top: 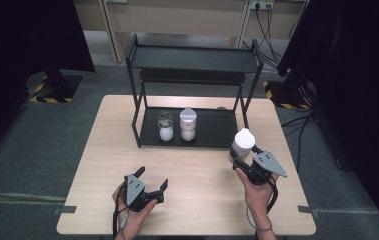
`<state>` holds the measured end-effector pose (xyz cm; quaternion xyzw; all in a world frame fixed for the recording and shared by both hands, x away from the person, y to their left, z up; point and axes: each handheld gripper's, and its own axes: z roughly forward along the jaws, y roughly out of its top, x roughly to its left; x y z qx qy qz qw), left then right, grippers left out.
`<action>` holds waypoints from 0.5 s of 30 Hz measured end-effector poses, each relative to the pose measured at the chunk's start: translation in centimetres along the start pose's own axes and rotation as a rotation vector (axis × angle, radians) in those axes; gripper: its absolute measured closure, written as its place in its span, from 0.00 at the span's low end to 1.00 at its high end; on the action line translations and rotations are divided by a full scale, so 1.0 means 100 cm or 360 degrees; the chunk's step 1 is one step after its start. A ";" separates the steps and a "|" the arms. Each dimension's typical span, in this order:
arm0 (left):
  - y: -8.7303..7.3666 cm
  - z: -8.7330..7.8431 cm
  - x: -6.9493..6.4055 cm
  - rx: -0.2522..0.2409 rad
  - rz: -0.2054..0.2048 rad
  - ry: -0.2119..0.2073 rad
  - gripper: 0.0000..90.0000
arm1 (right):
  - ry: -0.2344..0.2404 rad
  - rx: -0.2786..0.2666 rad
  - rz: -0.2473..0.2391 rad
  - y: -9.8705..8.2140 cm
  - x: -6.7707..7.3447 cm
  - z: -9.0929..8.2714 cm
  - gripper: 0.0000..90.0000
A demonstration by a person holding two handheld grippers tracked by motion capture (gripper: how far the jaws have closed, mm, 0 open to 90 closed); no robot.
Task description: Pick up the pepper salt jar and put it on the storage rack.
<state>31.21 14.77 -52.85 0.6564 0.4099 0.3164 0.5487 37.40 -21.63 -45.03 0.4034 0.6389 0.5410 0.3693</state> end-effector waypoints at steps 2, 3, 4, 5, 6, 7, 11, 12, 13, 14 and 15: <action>0.000 0.000 0.000 0.0000 -0.0001 0.0000 0.07 | 0.0012 -0.0003 0.0006 0.003 0.002 0.004 0.34; 0.000 0.000 0.000 0.0000 -0.0001 -0.0001 0.07 | 0.0016 -0.0003 0.0005 0.004 0.002 0.007 0.34; 0.000 0.000 0.000 0.0000 -0.0002 0.0000 0.07 | 0.0020 0.0000 0.0003 0.005 0.003 0.009 0.34; 0.000 0.000 0.000 -0.0001 -0.0003 -0.0001 0.07 | 0.0024 0.0001 -0.0003 0.005 0.004 0.011 0.34; 0.000 0.000 0.000 0.0000 -0.0003 -0.0001 0.07 | 0.0029 0.0003 -0.0006 0.006 0.005 0.014 0.34; 0.000 0.000 0.000 -0.0001 -0.0004 -0.0002 0.07 | 0.0033 0.0003 -0.0010 0.007 0.006 0.016 0.34; 0.000 0.000 0.000 0.0000 -0.0004 -0.0003 0.07 | 0.0041 0.0006 -0.0006 0.009 0.009 0.023 0.34; 0.000 0.000 0.000 0.0000 -0.0005 -0.0003 0.07 | 0.0044 0.0007 -0.0007 0.009 0.009 0.025 0.34; 0.000 0.000 0.000 0.0001 -0.0005 -0.0003 0.07 | 0.0047 0.0009 -0.0009 0.009 0.010 0.026 0.34; 0.000 0.000 0.000 0.0001 -0.0006 -0.0003 0.07 | 0.0049 0.0009 -0.0007 0.010 0.011 0.028 0.34; 0.000 0.000 0.000 0.0002 -0.0006 -0.0003 0.07 | 0.0051 0.0009 -0.0005 0.010 0.011 0.029 0.34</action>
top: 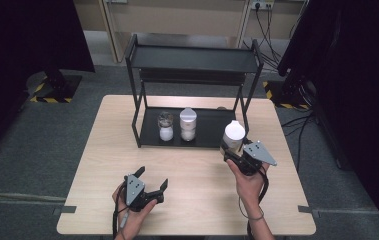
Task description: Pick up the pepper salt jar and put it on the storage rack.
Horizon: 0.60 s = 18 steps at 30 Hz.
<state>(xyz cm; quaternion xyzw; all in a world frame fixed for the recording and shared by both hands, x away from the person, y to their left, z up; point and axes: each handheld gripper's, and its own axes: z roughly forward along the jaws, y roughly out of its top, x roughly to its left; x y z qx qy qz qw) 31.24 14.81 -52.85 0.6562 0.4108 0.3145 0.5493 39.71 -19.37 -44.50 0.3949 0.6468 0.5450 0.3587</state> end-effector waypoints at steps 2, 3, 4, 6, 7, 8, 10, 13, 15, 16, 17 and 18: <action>0.000 0.000 0.000 0.0000 0.0000 0.0001 0.07 | 0.0007 0.0001 0.0002 0.001 0.001 0.003 0.34; 0.000 0.000 0.000 -0.0002 0.0000 0.0001 0.07 | 0.0011 0.0002 0.0002 0.001 0.002 0.006 0.34; 0.000 0.000 0.000 -0.0002 0.0001 0.0001 0.07 | 0.0014 0.0006 0.0001 0.002 0.003 0.008 0.34; 0.000 0.000 0.000 -0.0003 0.0000 0.0001 0.07 | 0.0021 0.0012 -0.0006 0.002 0.004 0.012 0.34; 0.000 0.000 0.000 -0.0003 -0.0001 0.0001 0.07 | 0.0023 0.0017 -0.0010 0.002 0.005 0.015 0.34; 0.000 0.000 0.000 -0.0003 -0.0003 0.0000 0.07 | 0.0026 0.0020 -0.0010 0.002 0.006 0.017 0.34; 0.000 0.000 0.000 -0.0003 -0.0004 0.0000 0.07 | 0.0035 0.0024 0.0003 0.001 0.008 0.022 0.34; 0.000 0.000 0.000 -0.0002 -0.0005 -0.0001 0.07 | 0.0041 0.0034 0.0004 0.001 0.009 0.029 0.34; 0.000 0.000 0.001 -0.0003 -0.0006 0.0000 0.07 | 0.0045 0.0040 0.0010 0.000 0.010 0.033 0.34; 0.000 0.000 0.001 -0.0003 -0.0007 -0.0001 0.07 | 0.0042 0.0041 0.0016 0.000 0.010 0.035 0.34; 0.000 0.000 0.001 -0.0003 -0.0007 0.0000 0.07 | 0.0042 0.0045 0.0021 -0.001 0.010 0.037 0.34; 0.000 0.000 0.000 -0.0003 -0.0007 -0.0001 0.07 | 0.0043 0.0048 0.0025 -0.001 0.010 0.039 0.34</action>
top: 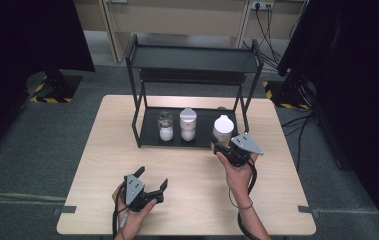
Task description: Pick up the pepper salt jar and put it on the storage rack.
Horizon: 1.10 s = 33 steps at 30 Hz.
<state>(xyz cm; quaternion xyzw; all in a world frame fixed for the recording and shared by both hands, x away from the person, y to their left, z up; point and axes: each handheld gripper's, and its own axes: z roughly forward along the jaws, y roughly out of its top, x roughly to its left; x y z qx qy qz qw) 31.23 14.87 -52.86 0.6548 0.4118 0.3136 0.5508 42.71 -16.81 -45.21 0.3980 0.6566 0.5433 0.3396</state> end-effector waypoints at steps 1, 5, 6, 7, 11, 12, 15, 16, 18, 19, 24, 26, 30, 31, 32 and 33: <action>0.000 0.000 0.000 0.0001 0.0001 -0.0001 0.07 | -0.0002 0.0003 0.0001 0.000 0.000 0.002 0.34; 0.000 0.000 0.000 0.0002 -0.0003 -0.0001 0.07 | -0.0012 0.0011 0.0010 0.000 -0.002 0.007 0.34; 0.000 0.000 0.000 0.0002 -0.0003 -0.0001 0.07 | -0.0015 0.0012 0.0011 0.000 -0.003 0.009 0.34; 0.000 0.000 0.000 0.0002 -0.0002 0.0000 0.07 | -0.0017 0.0012 0.0013 0.001 -0.003 0.010 0.34; 0.000 0.000 0.000 0.0004 0.0001 0.0000 0.07 | -0.0022 0.0012 0.0012 0.004 -0.006 0.014 0.34; 0.000 0.000 0.000 0.0004 0.0000 0.0000 0.07 | -0.0022 0.0010 0.0010 0.005 -0.006 0.016 0.34; 0.000 0.000 0.000 0.0002 -0.0001 0.0000 0.07 | -0.0034 0.0008 0.0013 0.007 -0.008 0.020 0.34; 0.000 0.000 0.000 0.0003 0.0000 0.0000 0.07 | -0.0037 0.0012 0.0015 0.007 -0.008 0.022 0.34; 0.000 0.000 0.000 0.0003 0.0001 0.0000 0.07 | -0.0043 0.0017 0.0019 0.008 -0.009 0.025 0.34; 0.000 0.000 0.000 0.0003 0.0001 -0.0001 0.07 | -0.0044 0.0020 0.0022 0.008 -0.010 0.026 0.34; 0.000 0.000 0.000 0.0001 -0.0002 -0.0001 0.07 | -0.0057 0.0034 0.0046 0.009 -0.013 0.034 0.34; 0.000 0.000 0.000 0.0002 -0.0001 -0.0002 0.07 | -0.0060 0.0039 0.0054 0.009 -0.014 0.037 0.34; 0.000 0.000 0.000 0.0004 -0.0002 -0.0002 0.07 | -0.0070 0.0048 0.0063 0.009 -0.015 0.042 0.34; 0.000 0.000 0.000 0.0004 -0.0002 -0.0002 0.07 | -0.0071 0.0052 0.0064 0.008 -0.015 0.043 0.34; 0.000 0.000 0.000 0.0004 -0.0003 -0.0002 0.07 | -0.0073 0.0055 0.0064 0.008 -0.016 0.044 0.34; 0.000 0.000 0.000 0.0004 -0.0003 -0.0002 0.07 | -0.0074 0.0058 0.0068 0.007 -0.016 0.046 0.34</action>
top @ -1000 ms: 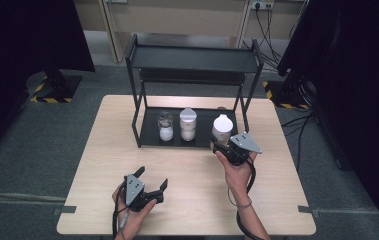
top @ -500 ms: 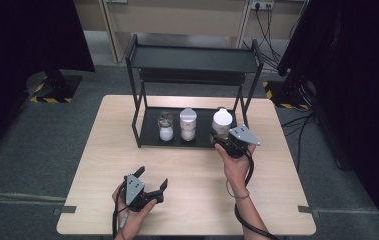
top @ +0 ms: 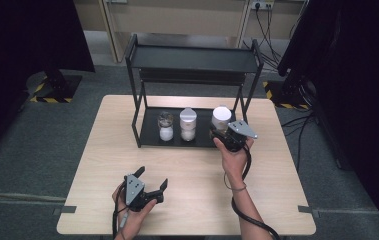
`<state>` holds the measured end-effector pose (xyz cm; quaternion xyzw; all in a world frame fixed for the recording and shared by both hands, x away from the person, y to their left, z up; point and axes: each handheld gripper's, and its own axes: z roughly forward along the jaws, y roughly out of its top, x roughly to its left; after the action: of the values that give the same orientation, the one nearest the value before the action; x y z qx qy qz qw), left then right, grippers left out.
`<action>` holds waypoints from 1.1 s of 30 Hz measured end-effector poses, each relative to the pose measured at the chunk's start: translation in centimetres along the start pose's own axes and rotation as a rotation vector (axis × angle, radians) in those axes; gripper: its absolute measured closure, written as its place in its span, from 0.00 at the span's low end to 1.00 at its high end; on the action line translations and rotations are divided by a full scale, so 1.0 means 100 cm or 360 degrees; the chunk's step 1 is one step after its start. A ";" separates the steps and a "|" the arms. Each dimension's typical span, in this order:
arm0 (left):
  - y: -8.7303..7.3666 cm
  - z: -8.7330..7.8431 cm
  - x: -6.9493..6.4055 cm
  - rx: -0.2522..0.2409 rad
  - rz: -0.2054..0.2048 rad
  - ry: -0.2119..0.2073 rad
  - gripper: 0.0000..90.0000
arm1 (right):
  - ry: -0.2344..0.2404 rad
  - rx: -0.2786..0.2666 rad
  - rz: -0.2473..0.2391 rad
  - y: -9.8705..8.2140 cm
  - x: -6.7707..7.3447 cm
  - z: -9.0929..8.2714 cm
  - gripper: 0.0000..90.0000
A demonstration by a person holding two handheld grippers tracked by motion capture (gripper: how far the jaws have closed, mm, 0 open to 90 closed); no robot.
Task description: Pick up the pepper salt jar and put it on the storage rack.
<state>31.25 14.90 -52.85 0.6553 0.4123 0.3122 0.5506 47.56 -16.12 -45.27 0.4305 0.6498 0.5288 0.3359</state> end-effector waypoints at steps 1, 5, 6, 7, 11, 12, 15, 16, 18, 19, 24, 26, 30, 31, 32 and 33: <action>0.000 0.000 0.000 -0.0001 0.0002 0.0000 0.07 | -0.0001 0.0006 0.0000 0.000 0.000 0.002 0.34; 0.000 0.000 0.000 -0.0003 0.0005 -0.0002 0.07 | -0.0017 0.0025 -0.0010 -0.003 -0.001 0.008 0.34; 0.000 0.000 0.000 -0.0001 0.0004 -0.0003 0.07 | -0.0018 0.0029 -0.0007 -0.003 -0.002 0.010 0.34; 0.000 0.000 0.000 -0.0001 0.0003 -0.0003 0.07 | -0.0019 0.0033 -0.0009 -0.004 -0.002 0.011 0.34; 0.000 0.000 0.000 -0.0005 0.0005 -0.0002 0.07 | -0.0026 0.0055 -0.0017 -0.006 -0.002 0.017 0.34; 0.000 0.000 -0.001 -0.0005 0.0006 -0.0001 0.07 | -0.0028 0.0060 -0.0020 -0.007 -0.002 0.018 0.34; 0.000 0.000 -0.001 -0.0005 0.0005 -0.0002 0.07 | -0.0030 0.0068 -0.0020 -0.008 -0.001 0.023 0.34; 0.000 0.000 0.000 -0.0004 0.0003 -0.0002 0.07 | -0.0032 0.0069 -0.0030 -0.008 -0.001 0.024 0.34; 0.000 0.000 0.000 -0.0002 0.0002 -0.0003 0.07 | -0.0028 0.0076 -0.0020 -0.009 0.000 0.026 0.34; 0.000 0.000 0.000 -0.0004 0.0003 -0.0003 0.07 | -0.0028 0.0080 -0.0021 -0.009 0.001 0.028 0.34; 0.000 0.000 0.000 -0.0003 0.0005 -0.0005 0.07 | -0.0030 0.0104 -0.0021 -0.012 0.002 0.034 0.34; 0.000 0.000 0.000 -0.0002 0.0003 -0.0005 0.07 | -0.0029 0.0116 -0.0026 -0.013 0.001 0.037 0.34; 0.000 0.000 0.000 -0.0002 0.0005 -0.0005 0.07 | -0.0036 0.0137 -0.0022 -0.014 0.000 0.042 0.34; 0.000 0.000 0.000 -0.0002 0.0004 -0.0005 0.07 | -0.0038 0.0138 -0.0025 -0.014 0.000 0.044 0.34; 0.000 0.000 0.000 -0.0001 0.0004 -0.0005 0.07 | -0.0038 0.0140 -0.0028 -0.014 0.000 0.044 0.34; 0.000 0.000 0.000 -0.0001 0.0003 -0.0005 0.07 | -0.0041 0.0145 -0.0026 -0.014 0.000 0.046 0.34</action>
<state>31.25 14.88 -52.85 0.6562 0.4106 0.3118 0.5510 51.36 -14.42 -47.60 0.4469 0.6723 0.4903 0.3285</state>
